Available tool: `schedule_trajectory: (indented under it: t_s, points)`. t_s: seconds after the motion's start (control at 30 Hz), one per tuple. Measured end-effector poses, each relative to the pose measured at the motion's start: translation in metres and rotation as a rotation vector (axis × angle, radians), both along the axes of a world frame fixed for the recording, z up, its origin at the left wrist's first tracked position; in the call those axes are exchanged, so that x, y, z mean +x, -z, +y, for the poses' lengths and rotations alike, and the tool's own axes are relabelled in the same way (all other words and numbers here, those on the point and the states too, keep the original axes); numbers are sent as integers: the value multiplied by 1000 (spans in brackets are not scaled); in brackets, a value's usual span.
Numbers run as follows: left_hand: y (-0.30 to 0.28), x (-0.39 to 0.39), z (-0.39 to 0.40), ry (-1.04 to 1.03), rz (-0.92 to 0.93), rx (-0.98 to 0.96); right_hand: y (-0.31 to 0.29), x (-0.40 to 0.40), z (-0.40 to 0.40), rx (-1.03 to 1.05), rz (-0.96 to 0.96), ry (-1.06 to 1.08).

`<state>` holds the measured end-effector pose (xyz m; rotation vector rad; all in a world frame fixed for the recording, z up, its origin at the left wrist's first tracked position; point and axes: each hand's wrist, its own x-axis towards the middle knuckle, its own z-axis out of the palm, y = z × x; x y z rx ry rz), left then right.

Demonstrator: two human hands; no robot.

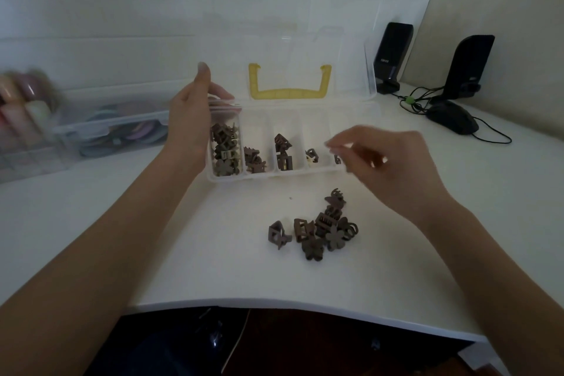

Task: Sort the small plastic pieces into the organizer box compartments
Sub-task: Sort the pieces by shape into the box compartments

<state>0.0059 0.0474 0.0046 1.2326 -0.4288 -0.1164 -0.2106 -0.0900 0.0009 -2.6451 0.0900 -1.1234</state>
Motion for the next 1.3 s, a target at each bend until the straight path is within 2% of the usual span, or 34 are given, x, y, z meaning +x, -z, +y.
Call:
schedule_trajectory:
  t_s: [0.1, 0.3, 0.53, 0.83, 1.0, 1.17, 1.3]
  points:
    - [0, 0, 1, -3, -4, 8, 4, 0, 1, -186, 169, 7]
    - [0, -1, 0, -17, -5, 25, 1, 0, 1, -190, 543, 170]
    - [-1, -2, 0, -31, 1, 19, 0, 4, 2, -106, 623, 150]
    - [-1, -4, 1, -29, 3, 10, 8, 6, 1, 160, 454, -80]
    - [-1, -3, 1, -19, 10, 9, 1, 2, 7, 416, 230, -191]
    - [-1, -4, 2, -30, -7, 25, -5, 1, 0, 538, -91, -98]
    - [-1, -4, 2, -17, -1, 19, -3, 4, -5, 517, -136, 5]
